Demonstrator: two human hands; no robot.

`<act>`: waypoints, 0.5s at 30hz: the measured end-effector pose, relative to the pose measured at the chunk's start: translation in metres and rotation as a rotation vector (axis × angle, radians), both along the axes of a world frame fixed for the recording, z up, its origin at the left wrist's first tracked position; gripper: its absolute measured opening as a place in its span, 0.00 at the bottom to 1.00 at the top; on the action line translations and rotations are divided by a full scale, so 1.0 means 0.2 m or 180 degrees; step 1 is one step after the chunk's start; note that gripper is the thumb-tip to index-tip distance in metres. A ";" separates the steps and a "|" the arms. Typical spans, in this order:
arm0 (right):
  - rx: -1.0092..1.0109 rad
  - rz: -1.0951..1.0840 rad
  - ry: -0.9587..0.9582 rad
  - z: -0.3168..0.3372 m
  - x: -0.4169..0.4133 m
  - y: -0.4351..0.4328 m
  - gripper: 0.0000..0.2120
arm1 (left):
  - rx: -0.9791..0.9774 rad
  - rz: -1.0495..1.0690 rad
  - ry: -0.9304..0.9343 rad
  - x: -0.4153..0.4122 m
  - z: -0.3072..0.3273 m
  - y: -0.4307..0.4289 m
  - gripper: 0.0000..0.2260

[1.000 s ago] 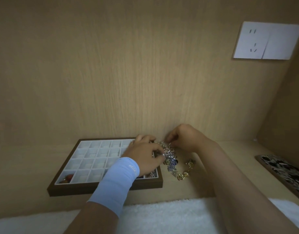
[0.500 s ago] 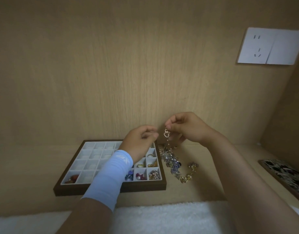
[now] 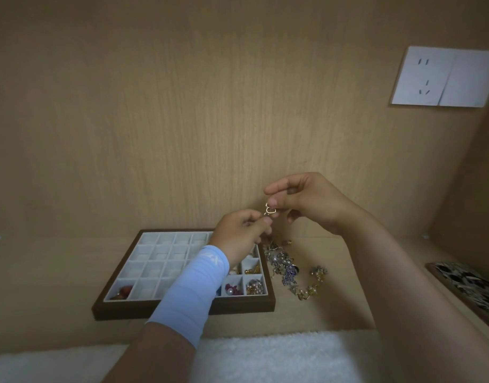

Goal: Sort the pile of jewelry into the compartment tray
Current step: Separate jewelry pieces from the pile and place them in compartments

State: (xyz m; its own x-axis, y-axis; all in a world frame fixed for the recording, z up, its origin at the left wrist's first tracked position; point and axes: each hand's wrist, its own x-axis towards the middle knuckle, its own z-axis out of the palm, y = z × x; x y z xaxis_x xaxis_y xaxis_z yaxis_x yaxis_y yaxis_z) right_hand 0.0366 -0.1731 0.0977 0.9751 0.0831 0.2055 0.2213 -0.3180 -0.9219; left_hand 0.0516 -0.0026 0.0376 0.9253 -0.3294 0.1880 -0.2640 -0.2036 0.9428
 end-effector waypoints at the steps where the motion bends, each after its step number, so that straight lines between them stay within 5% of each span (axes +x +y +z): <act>1: 0.0042 0.0010 0.0016 0.00 0.00 0.00 0.10 | -0.0036 0.0037 0.0034 0.01 0.00 0.01 0.06; 6: 0.0110 0.0087 0.0037 -0.02 0.01 0.03 0.12 | -0.0394 -0.0101 0.0183 0.04 0.02 0.08 0.12; 15: -0.0069 -0.0028 0.0094 -0.08 0.05 0.13 0.06 | -0.0339 0.0224 0.0106 0.07 0.02 0.19 0.04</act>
